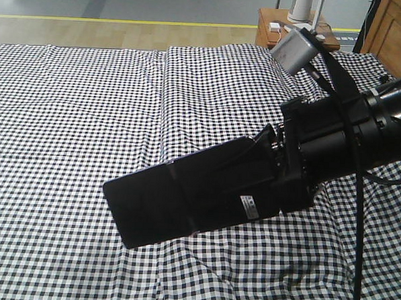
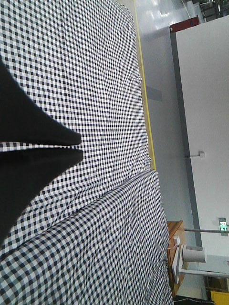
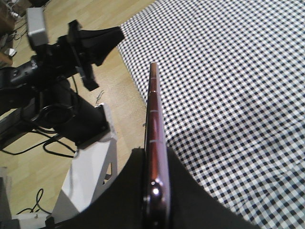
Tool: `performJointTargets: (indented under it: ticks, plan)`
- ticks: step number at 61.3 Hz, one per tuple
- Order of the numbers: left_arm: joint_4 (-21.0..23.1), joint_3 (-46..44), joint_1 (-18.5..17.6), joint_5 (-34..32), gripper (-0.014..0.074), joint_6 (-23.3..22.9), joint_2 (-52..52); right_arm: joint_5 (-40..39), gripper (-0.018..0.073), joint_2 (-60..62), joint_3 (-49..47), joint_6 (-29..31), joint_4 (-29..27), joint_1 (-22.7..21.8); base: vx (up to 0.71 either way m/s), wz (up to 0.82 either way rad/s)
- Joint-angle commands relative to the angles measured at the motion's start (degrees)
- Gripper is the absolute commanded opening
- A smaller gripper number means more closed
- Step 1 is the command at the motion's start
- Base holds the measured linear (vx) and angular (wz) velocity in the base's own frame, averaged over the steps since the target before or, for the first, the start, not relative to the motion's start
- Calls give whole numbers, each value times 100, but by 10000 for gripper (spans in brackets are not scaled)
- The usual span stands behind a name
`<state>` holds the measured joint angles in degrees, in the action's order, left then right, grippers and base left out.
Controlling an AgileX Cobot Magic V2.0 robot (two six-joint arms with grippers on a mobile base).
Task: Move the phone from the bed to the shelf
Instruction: 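Lift the phone up off the bed with the right gripper, then drive the base away from the bed holding the phone in the right gripper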
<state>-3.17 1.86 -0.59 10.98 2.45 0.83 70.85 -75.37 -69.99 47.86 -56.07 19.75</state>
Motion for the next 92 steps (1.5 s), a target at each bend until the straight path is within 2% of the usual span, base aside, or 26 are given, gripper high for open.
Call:
performJointTargets:
  ticks: [1,92]
  plan:
    - [26,-146,-12,-419,1,-22,56,298,-1,226,-121,-17,-450,41,0,0]
    - [26,-146,-12,-419,1,-22,56,294,-1,238,-121,-10,-397,36,0,2]
